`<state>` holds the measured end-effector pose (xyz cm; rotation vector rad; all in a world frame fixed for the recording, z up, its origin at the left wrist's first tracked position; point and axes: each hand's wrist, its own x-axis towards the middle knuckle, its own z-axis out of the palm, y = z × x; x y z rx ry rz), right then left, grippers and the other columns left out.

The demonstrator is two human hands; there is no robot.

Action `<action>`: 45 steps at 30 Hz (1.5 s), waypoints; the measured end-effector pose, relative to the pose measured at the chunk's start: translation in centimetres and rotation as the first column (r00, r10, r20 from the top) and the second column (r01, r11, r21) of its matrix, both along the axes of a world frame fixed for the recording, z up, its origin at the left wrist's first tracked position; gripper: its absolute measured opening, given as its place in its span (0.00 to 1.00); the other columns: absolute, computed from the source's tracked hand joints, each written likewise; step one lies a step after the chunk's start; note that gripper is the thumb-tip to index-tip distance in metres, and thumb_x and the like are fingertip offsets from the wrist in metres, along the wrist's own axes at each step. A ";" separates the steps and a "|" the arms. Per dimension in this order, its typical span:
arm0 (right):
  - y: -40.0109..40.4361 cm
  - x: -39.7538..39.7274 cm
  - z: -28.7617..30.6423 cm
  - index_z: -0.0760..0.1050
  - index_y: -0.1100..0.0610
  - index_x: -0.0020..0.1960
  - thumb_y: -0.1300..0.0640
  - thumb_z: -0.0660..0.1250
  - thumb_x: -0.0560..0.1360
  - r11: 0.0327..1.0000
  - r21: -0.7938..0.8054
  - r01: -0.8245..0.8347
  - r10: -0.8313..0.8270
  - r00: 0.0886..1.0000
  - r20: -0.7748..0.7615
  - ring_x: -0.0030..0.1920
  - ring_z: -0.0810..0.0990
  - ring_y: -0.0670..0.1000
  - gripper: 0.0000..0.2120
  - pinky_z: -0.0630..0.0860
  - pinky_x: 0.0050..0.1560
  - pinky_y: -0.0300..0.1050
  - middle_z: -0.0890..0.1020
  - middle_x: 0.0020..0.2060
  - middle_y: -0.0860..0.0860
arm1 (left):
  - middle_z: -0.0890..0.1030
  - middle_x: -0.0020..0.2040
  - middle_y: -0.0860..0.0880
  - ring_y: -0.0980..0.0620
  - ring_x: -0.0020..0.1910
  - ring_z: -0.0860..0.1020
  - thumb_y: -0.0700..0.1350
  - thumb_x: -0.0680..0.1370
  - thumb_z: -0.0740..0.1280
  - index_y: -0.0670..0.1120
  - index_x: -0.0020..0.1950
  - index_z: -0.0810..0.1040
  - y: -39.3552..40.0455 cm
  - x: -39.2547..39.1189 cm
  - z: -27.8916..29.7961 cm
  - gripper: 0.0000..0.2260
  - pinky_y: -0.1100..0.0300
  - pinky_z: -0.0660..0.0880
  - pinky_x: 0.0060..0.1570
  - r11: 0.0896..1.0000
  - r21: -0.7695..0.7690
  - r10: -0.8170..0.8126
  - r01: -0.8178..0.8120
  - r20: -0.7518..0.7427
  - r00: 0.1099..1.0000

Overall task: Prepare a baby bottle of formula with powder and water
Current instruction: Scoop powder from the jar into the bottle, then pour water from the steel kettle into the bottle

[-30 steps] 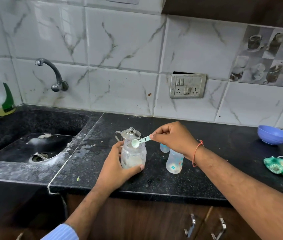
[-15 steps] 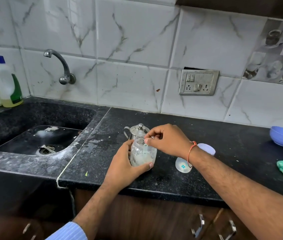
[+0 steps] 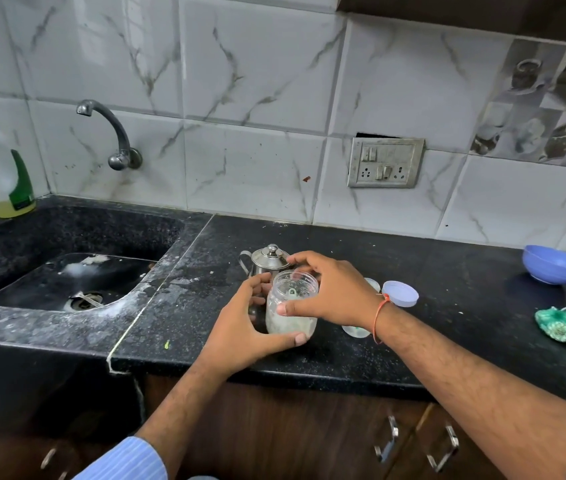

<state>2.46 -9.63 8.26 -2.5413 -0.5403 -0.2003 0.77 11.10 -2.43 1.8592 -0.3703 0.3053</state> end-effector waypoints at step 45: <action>-20.1 3.6 0.1 0.75 0.45 0.70 0.42 0.87 0.60 0.900 0.098 0.425 -0.416 0.904 -0.100 0.59 0.83 0.47 0.41 0.80 0.66 0.51 0.83 0.61 0.43 | 0.87 0.59 0.52 0.60 0.54 0.83 0.62 0.85 0.66 0.63 0.66 0.78 -0.3 0.6 0.2 0.11 0.49 0.81 0.63 0.962 -0.225 0.133 -0.151 -0.095 0.987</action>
